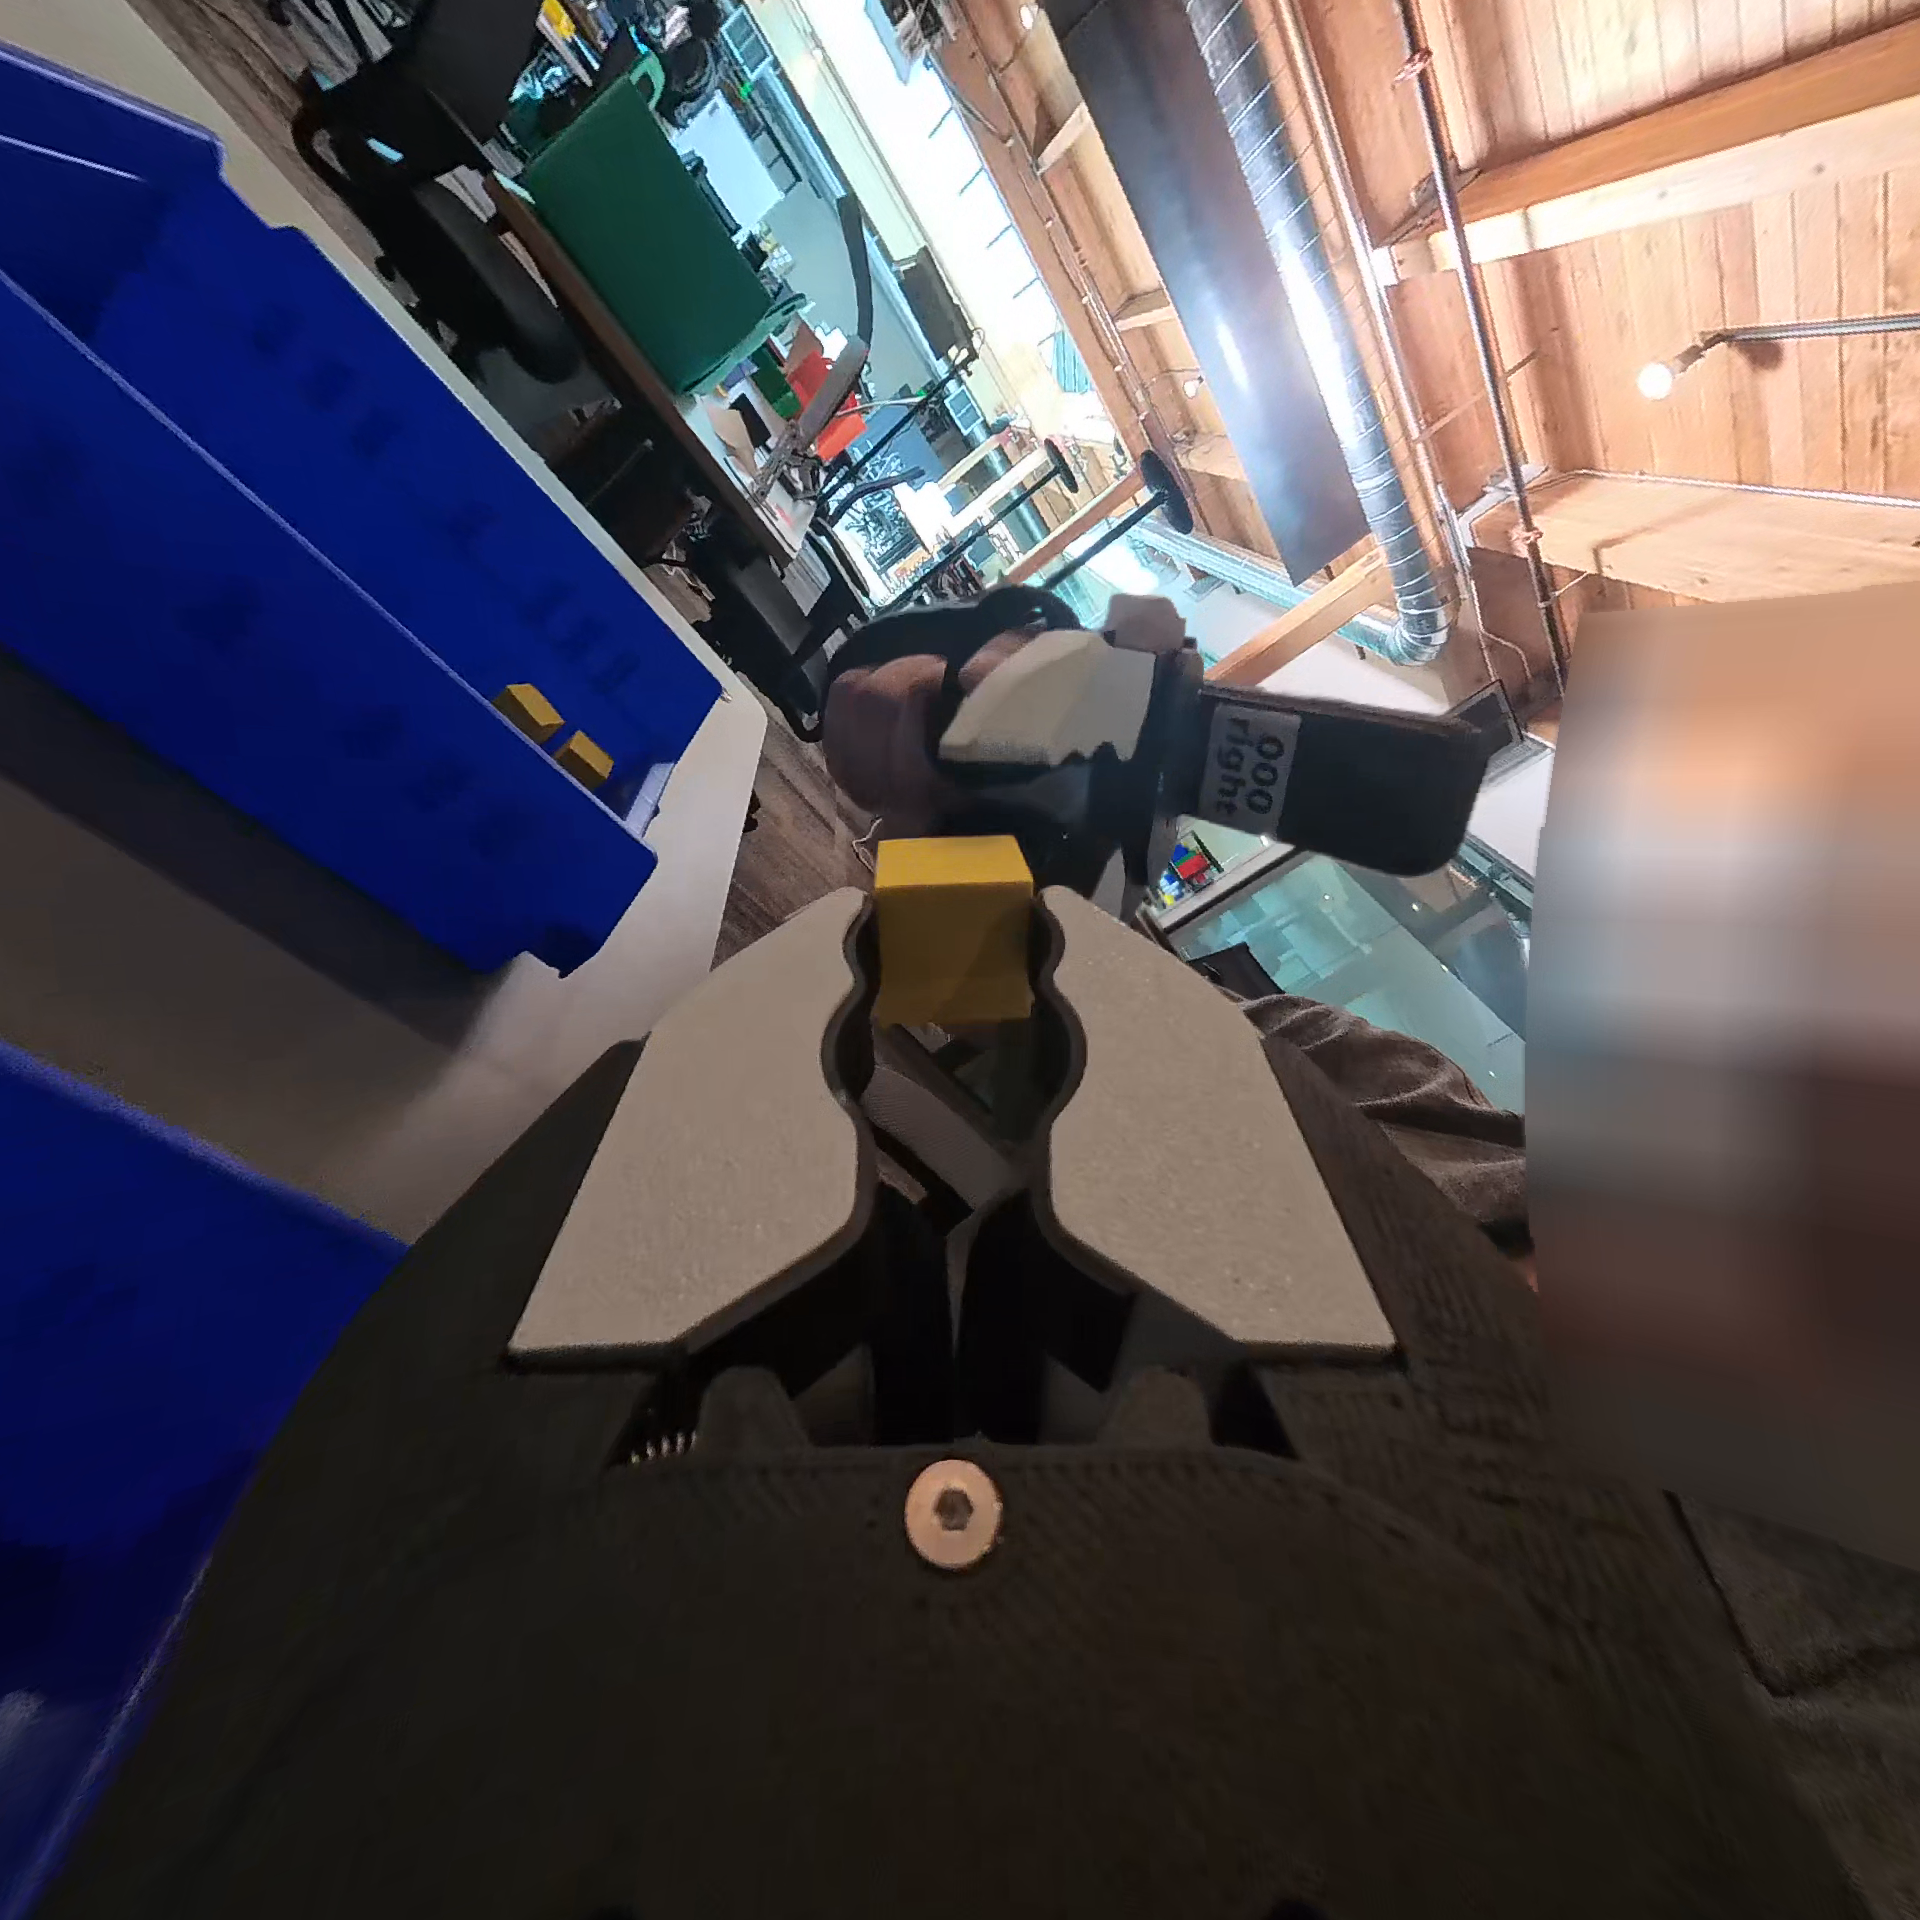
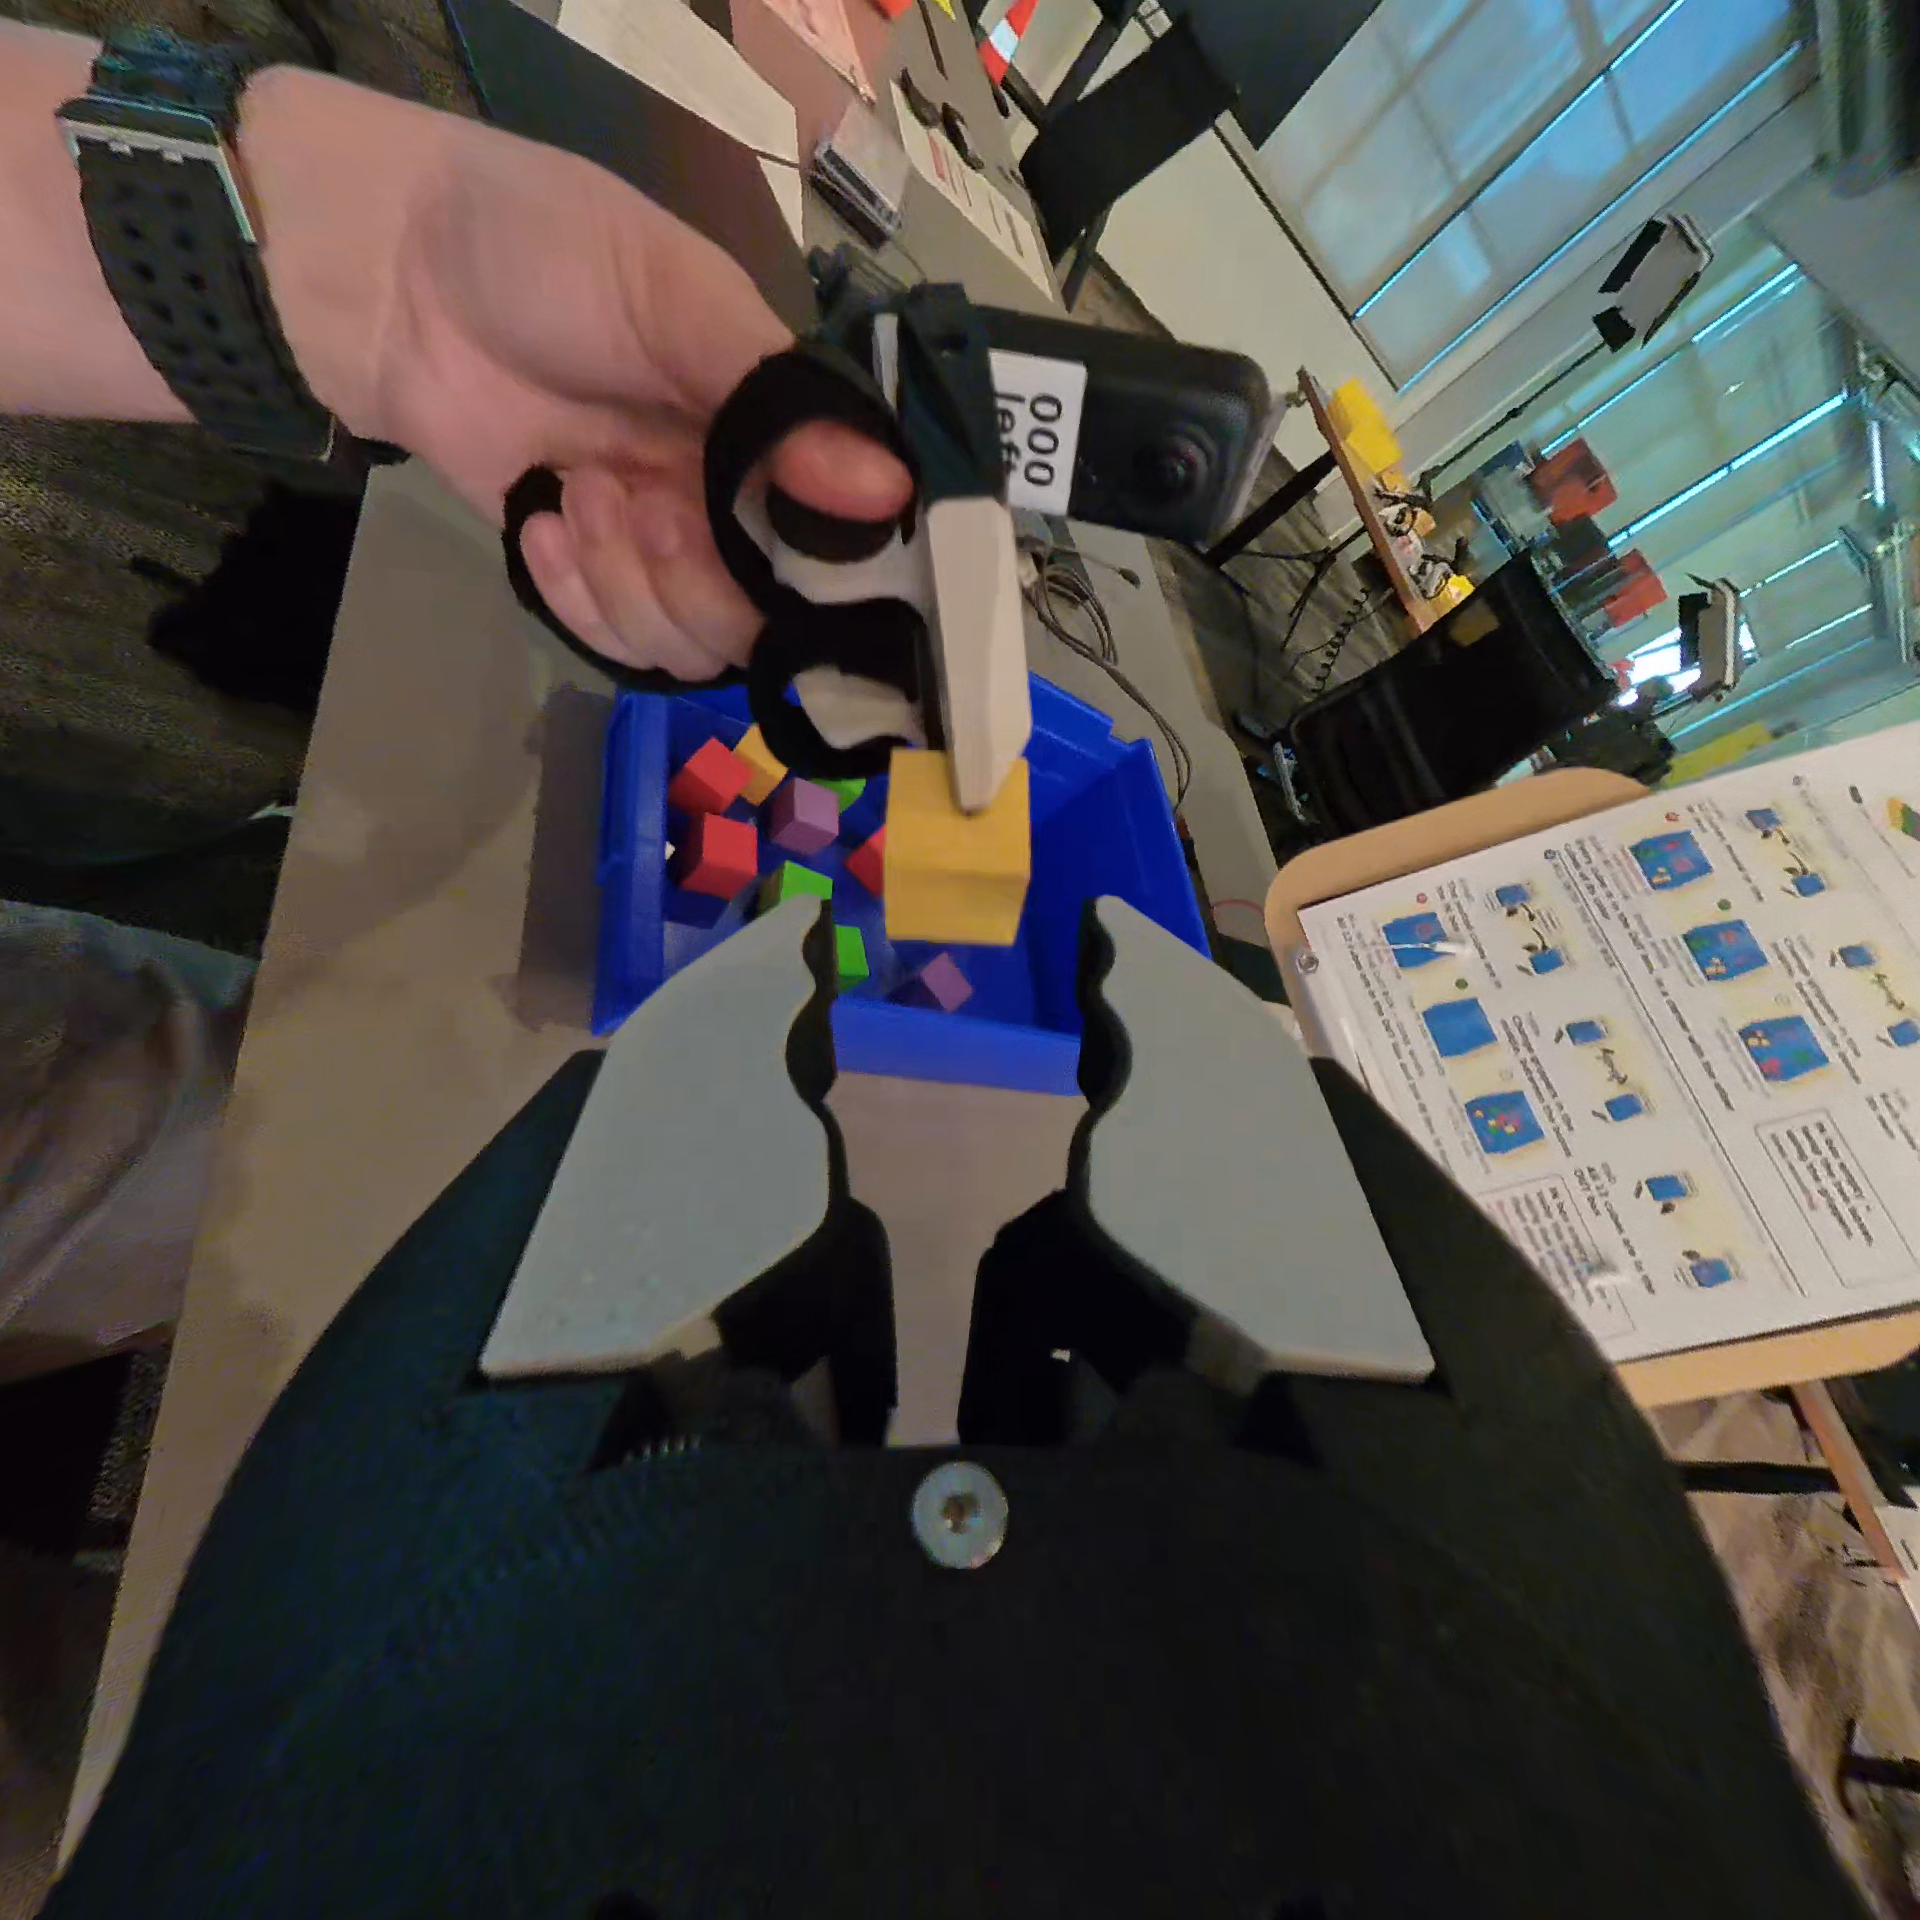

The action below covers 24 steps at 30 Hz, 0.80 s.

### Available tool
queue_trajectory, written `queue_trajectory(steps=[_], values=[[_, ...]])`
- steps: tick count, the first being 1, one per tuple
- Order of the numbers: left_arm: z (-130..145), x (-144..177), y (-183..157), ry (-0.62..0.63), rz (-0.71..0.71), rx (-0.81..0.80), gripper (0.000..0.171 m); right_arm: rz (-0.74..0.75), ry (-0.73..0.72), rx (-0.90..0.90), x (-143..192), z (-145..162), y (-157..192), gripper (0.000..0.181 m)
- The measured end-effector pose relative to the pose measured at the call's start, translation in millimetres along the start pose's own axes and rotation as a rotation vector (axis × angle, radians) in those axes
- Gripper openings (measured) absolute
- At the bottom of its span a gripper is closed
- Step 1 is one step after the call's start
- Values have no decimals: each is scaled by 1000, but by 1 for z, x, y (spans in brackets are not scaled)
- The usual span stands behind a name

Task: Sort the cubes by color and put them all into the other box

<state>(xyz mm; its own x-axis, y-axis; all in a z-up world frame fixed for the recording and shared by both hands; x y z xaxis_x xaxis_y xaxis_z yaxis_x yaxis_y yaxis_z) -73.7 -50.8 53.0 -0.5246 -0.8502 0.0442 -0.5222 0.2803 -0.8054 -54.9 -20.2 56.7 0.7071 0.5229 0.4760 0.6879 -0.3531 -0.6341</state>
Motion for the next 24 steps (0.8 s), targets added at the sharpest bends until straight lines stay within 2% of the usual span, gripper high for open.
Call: queue_trajectory(steps=[3, 5, 11, 12, 14, 17, 21, 24], values=[[0, -6, -2, 9, 10, -5, 27, 6, 4, 10, -6, -6, 1, 40], [0, -9, -3, 10, 4, -11, 27, 11, 14, 20, -8, -5, 1, 28], [-4, -12, -1, -6, -65, -69, 28, -4, 49, 34, -3, 2, -1, 28], [-8, -10, -1, -32, -86, -82, 32, -10, 62, 35, 0, 5, -3, 28], [-15, -2, 0, -90, -139, -109, 57, -40, 113, 23, 10, 18, -10, 28], [-23, 14, 0, -161, -259, -177, 64, -114, 308, 3, 31, 65, -30, 27], [-24, 27, -4, -170, -342, -218, 65, -361, 704, -137, 59, 163, -40, 28], [-25, 30, -4, -161, -388, -234, 63, -449, 996, -174, 68, 239, -37, 28]])
Point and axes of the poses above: each gripper's, where its closed fingertips meet, x back along the fingers, z out of its underside, y = z × x across the jaws, the point moved 2 cm from there along x, back along the fingers, and after that the axes turned 12 degrees about y, right-handed, at the moved point
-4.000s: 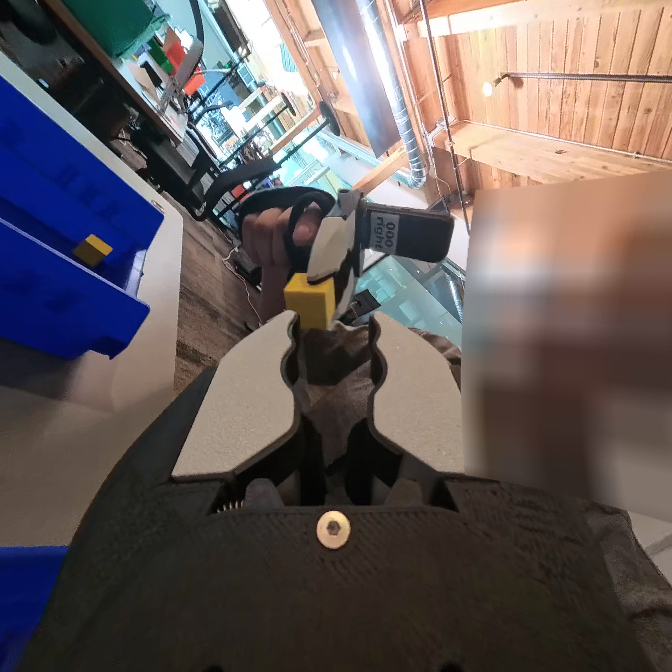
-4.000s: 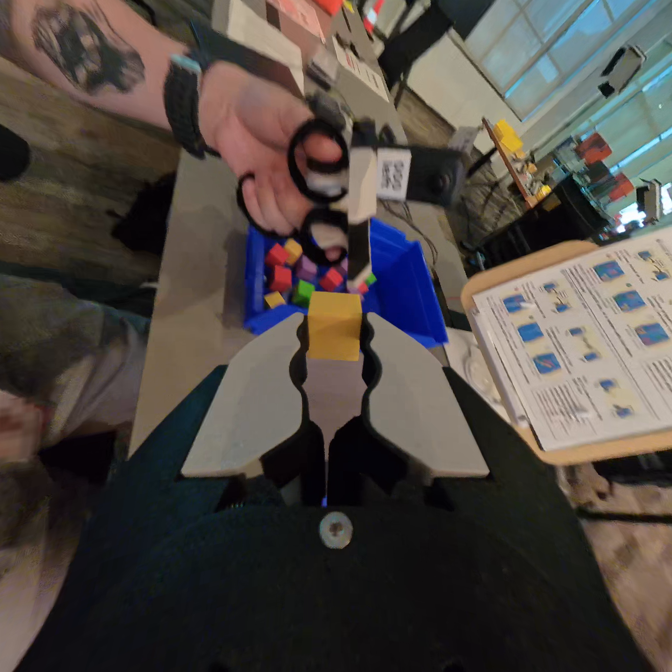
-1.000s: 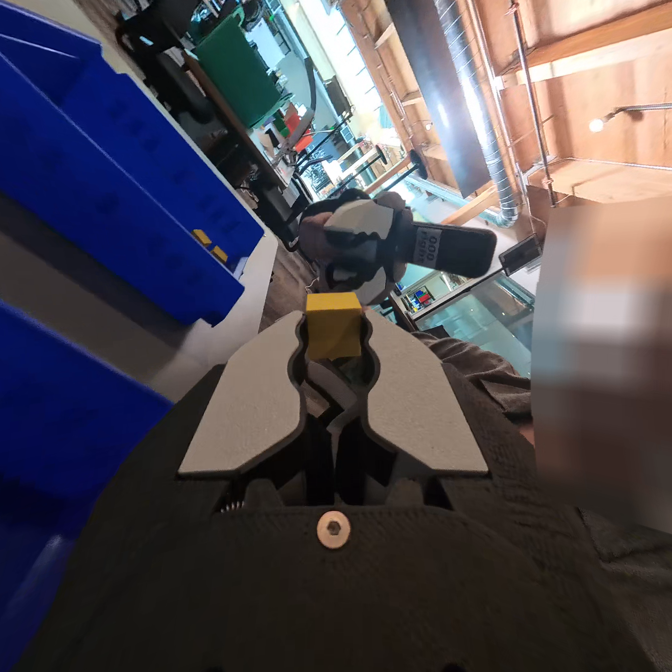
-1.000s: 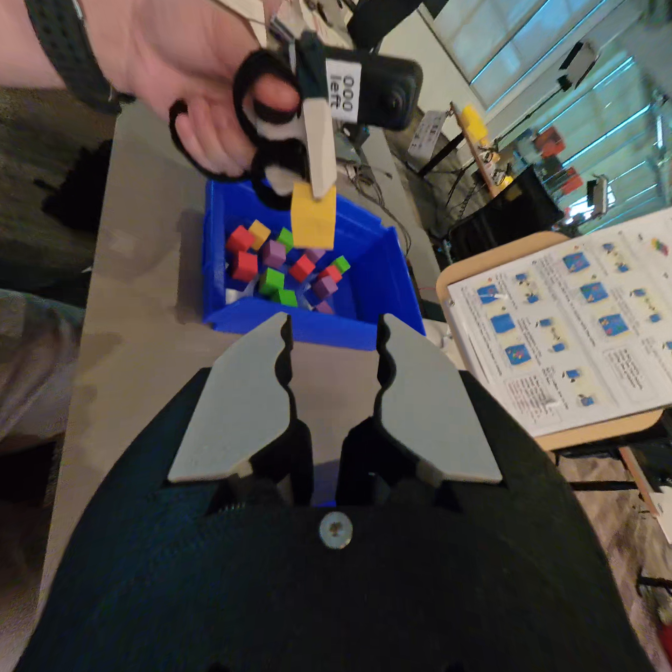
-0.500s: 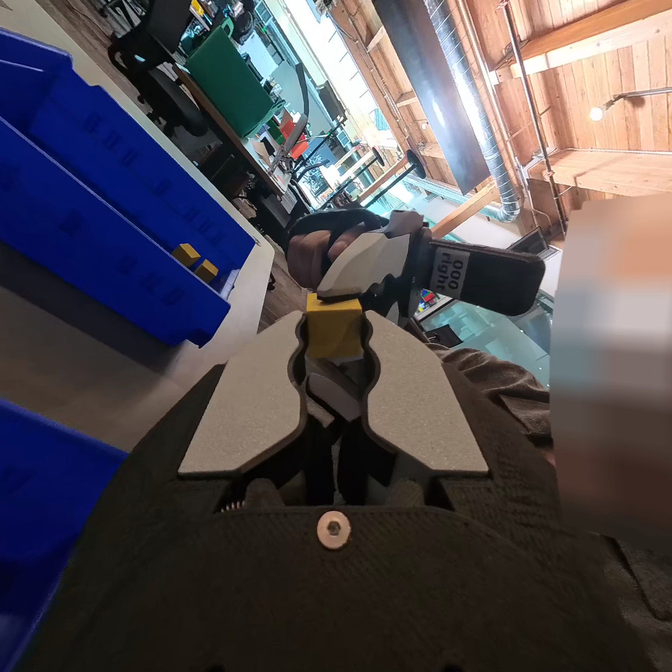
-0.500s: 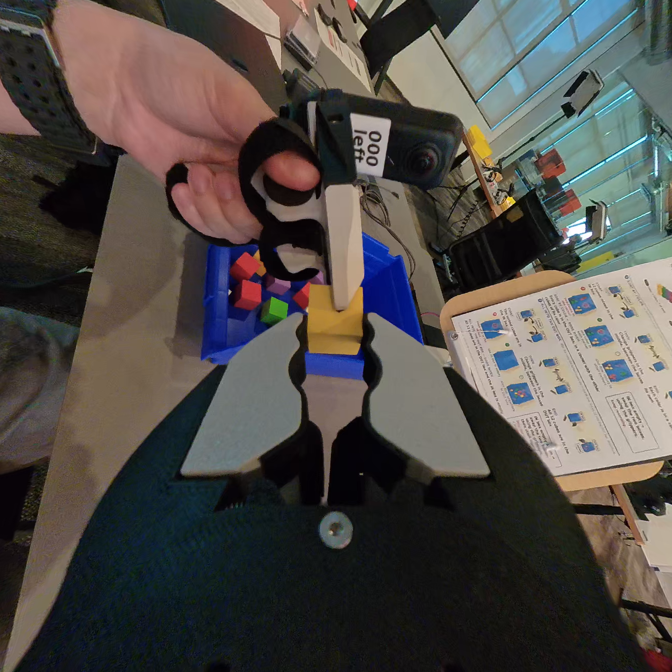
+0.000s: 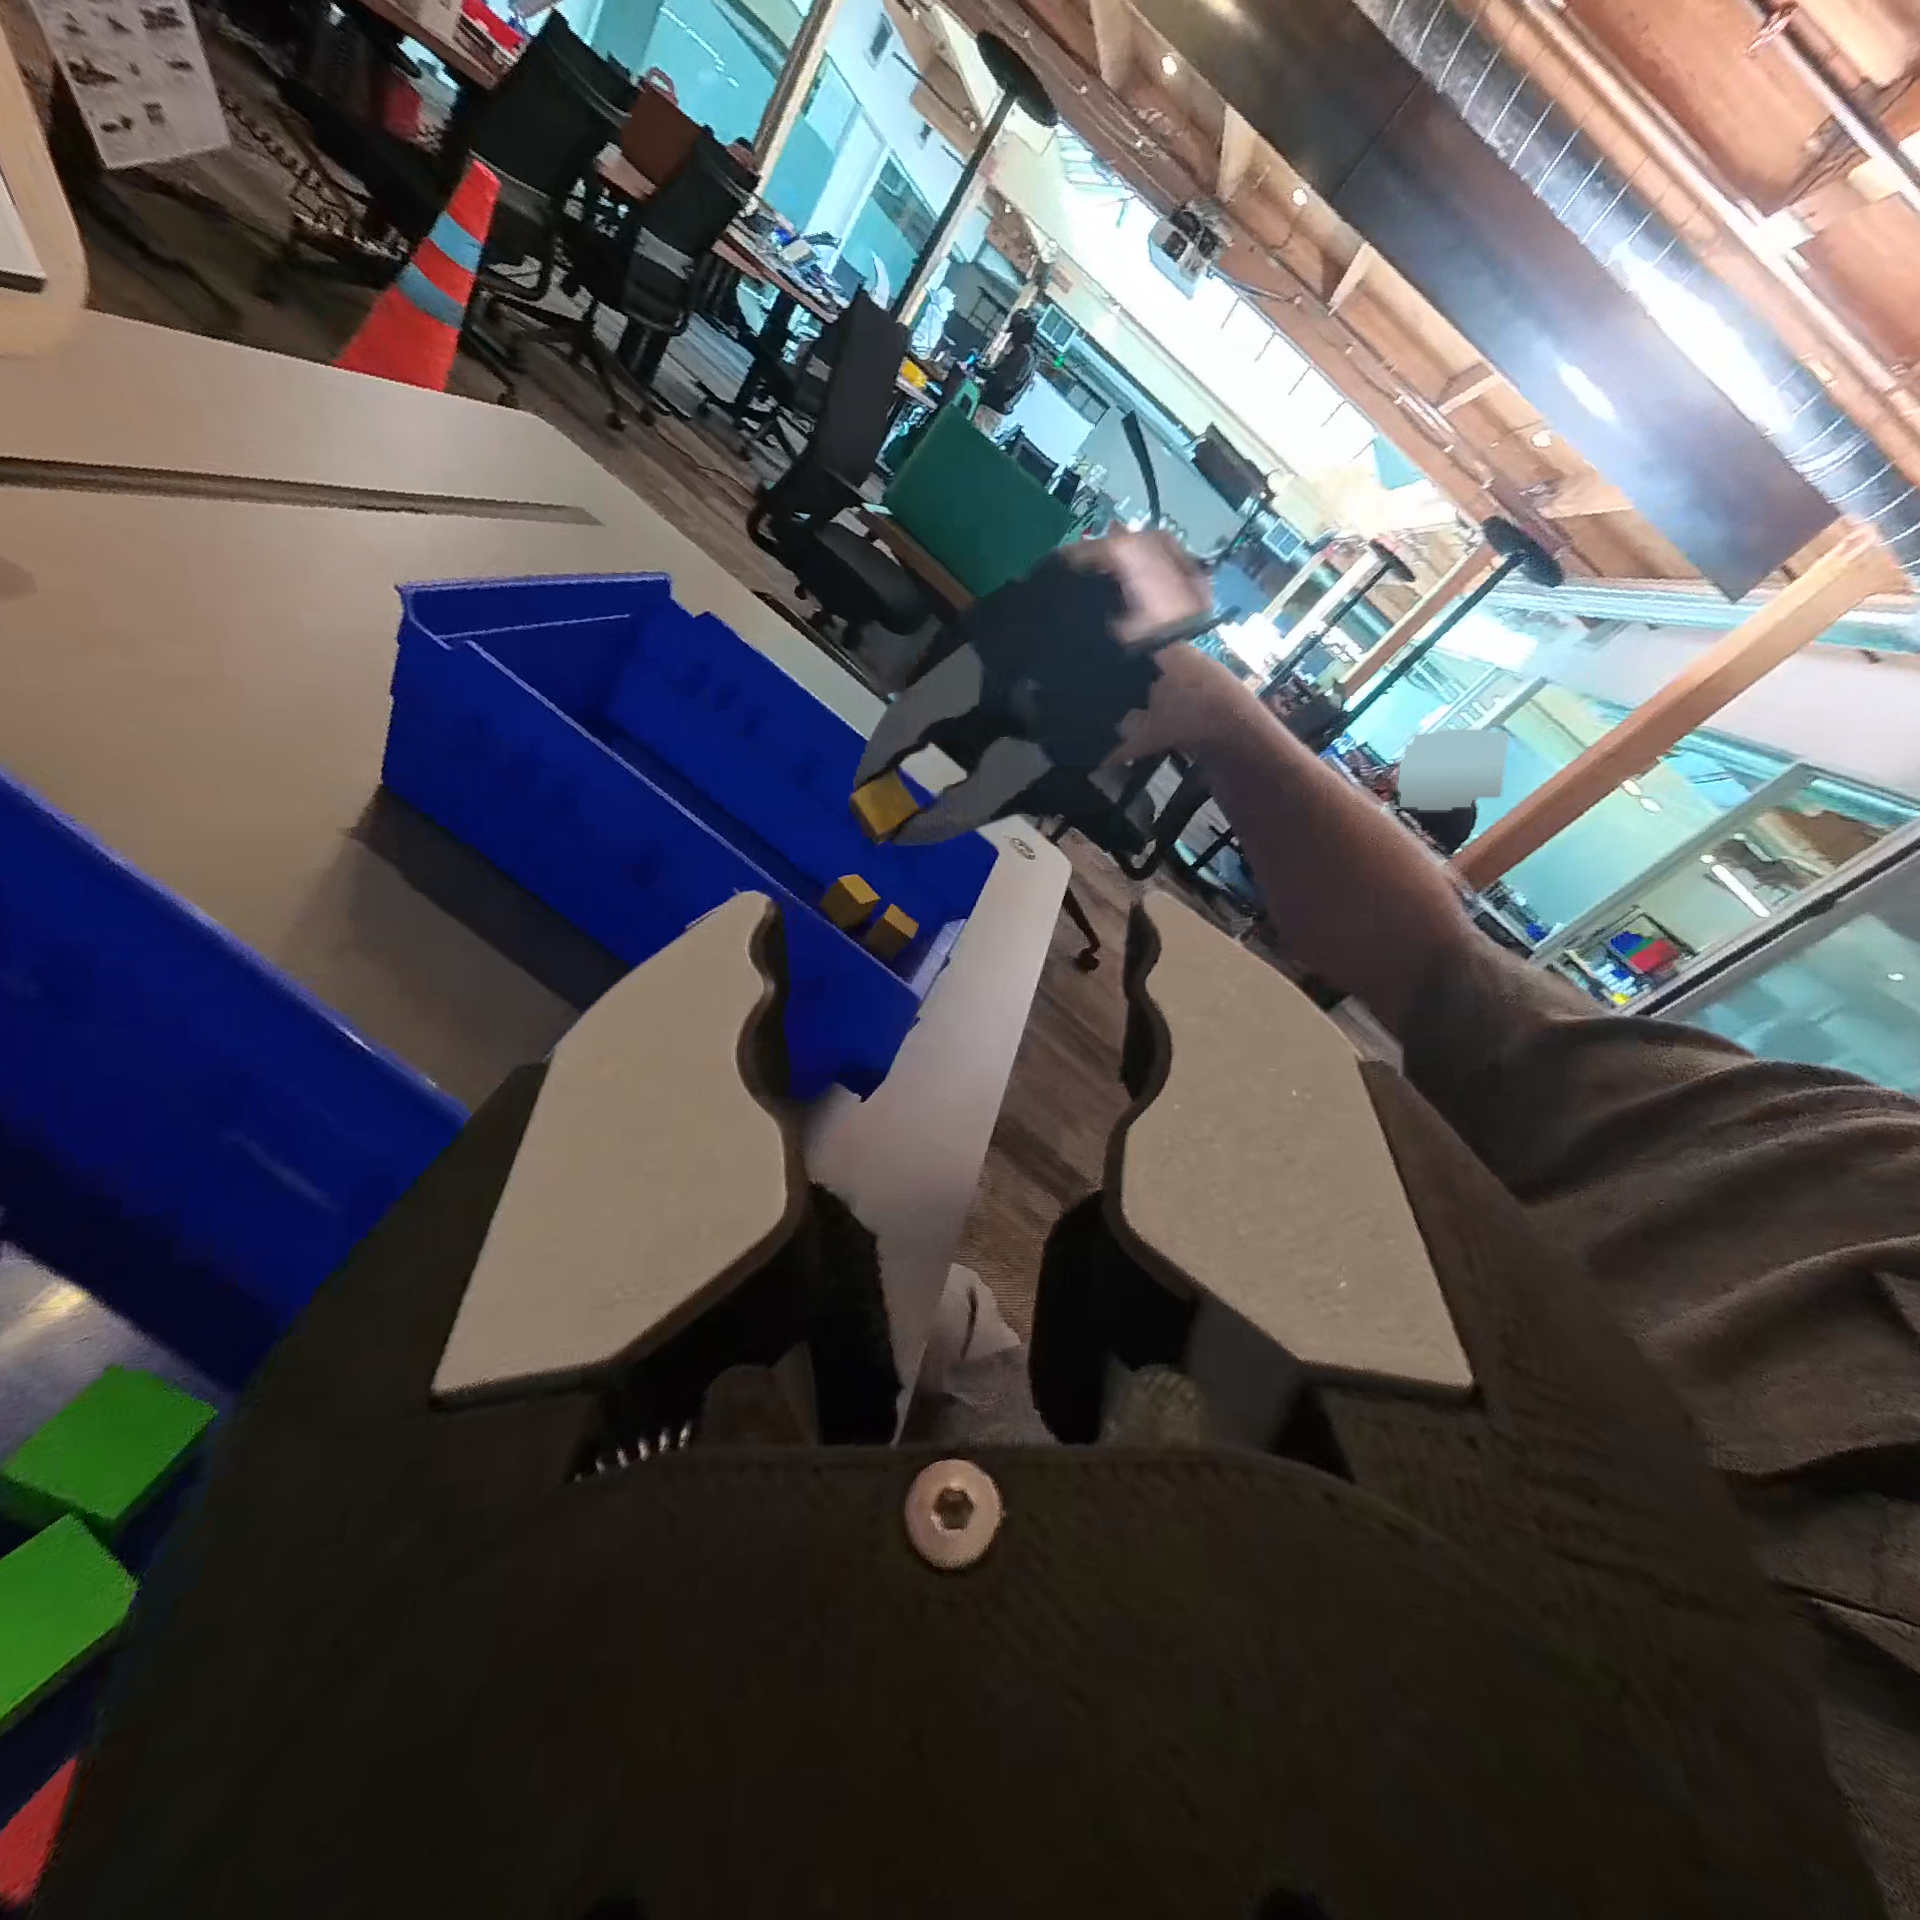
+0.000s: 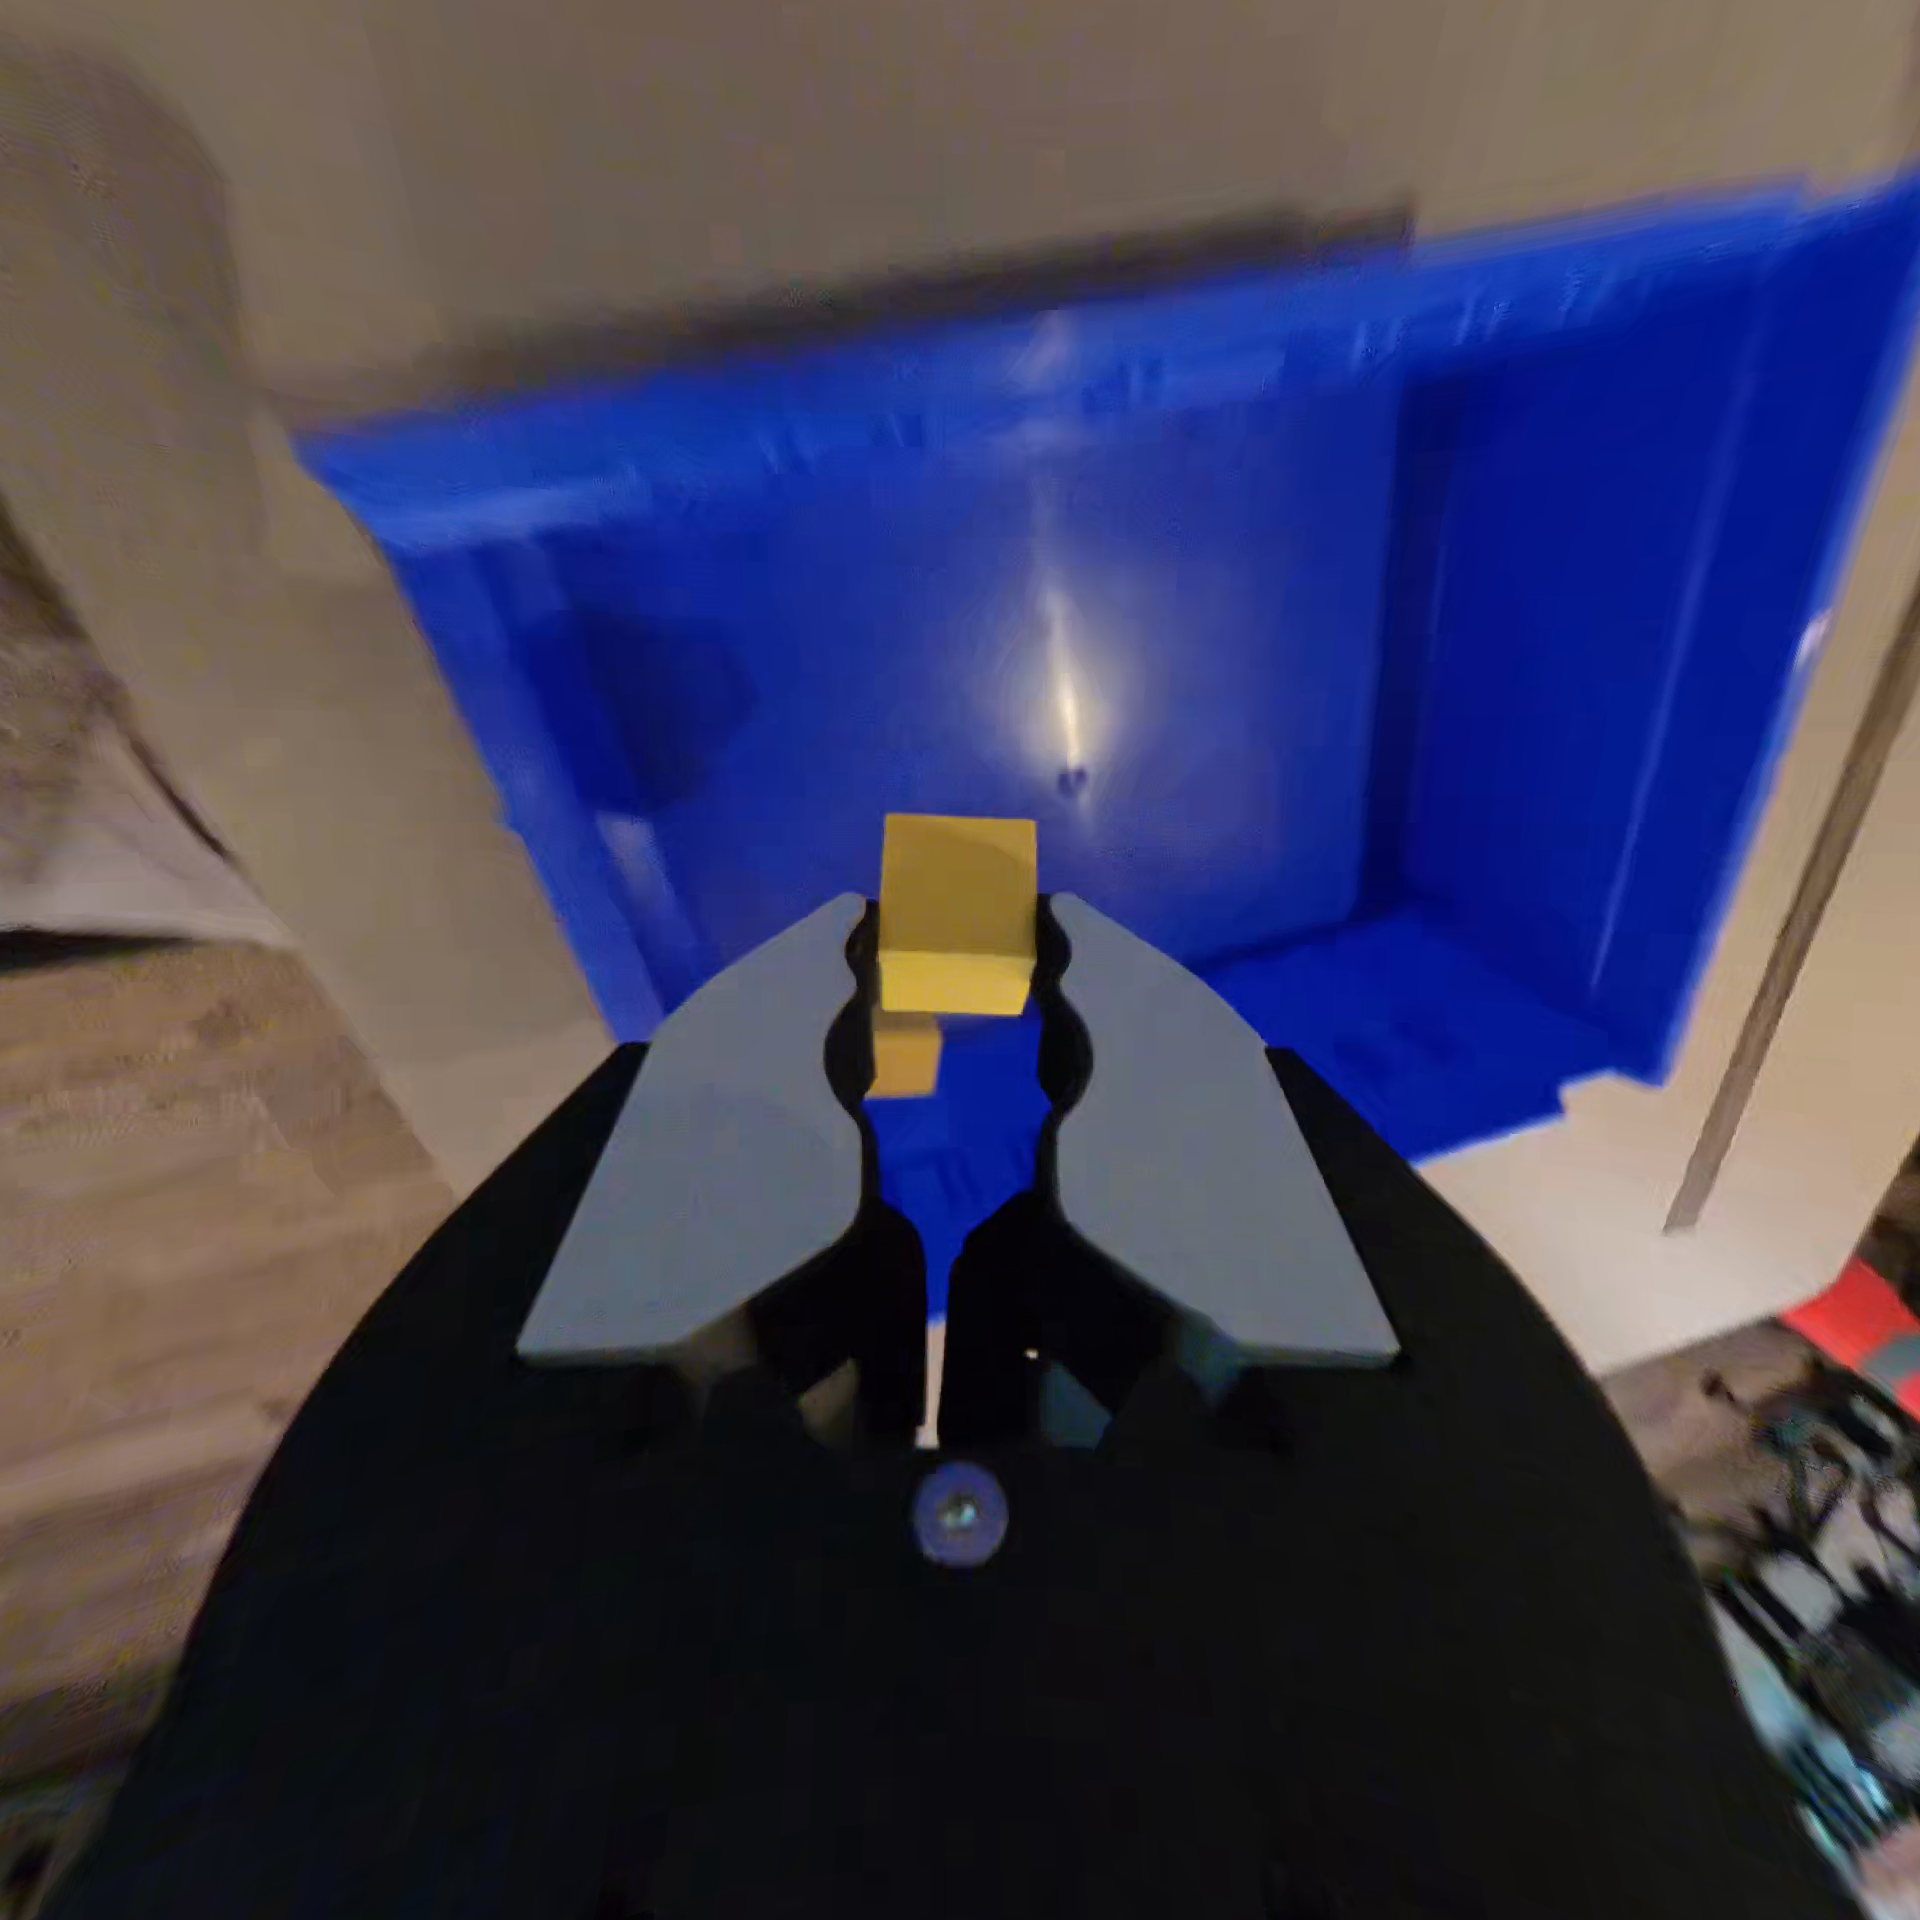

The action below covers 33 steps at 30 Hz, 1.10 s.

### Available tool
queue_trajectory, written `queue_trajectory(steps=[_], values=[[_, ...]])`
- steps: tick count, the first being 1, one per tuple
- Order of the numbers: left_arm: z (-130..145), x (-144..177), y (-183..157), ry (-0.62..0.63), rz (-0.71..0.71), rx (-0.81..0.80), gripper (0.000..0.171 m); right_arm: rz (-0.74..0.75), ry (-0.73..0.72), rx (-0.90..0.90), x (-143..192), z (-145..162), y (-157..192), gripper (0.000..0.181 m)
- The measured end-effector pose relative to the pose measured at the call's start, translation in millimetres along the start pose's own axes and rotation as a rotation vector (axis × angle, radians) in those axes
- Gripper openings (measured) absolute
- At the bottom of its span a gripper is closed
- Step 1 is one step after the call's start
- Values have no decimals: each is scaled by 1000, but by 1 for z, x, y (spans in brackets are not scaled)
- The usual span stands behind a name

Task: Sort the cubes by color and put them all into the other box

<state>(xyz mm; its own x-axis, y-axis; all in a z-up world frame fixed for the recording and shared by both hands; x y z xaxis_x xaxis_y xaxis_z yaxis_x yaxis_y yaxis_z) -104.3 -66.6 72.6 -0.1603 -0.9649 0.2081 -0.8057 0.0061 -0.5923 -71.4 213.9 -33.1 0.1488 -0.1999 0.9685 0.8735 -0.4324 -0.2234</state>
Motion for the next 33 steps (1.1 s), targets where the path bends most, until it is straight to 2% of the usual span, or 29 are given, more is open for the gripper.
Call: queue_trajectory(steps=[3, 7, 11, 17, 24, 29, 33], values=[[2, -2, 0, 20, -11, -7, 61, -94, 257, -35, -50, 41, -7, 28], [6, -3, 3, 42, -24, -5, 59, -199, 400, -35, -82, 54, -2, 28], [8, -2, 6, 55, -25, 3, 58, -255, 438, 28, -90, 45, 13, 28], [8, 1, 7, 57, -31, 0, 56, -248, 529, 125, -99, 48, 23, 28], [6, 9, 6, 48, -49, -14, 54, -328, 466, 142, -94, 49, 39, 28], [6, 8, 6, 54, -52, -17, 53, -402, 526, 117, -99, 63, 49, 28], [6, 8, 4, 56, -63, -25, 51, -435, 503, 104, -102, 61, 52, 29]])
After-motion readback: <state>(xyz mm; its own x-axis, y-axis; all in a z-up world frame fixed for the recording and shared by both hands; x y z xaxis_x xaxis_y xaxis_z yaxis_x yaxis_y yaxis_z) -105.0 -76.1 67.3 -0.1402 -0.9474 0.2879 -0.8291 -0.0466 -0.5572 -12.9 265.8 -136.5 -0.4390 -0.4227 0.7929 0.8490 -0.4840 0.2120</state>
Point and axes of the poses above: each gripper's, where its closed fingertips meet, x back along the fingers, z out of its underside, y = z × x across the jaws, the point moved 2 cm from there along x, back along the fingers, and after that the axes turned 12 degrees about y, right-handed, at the moved point
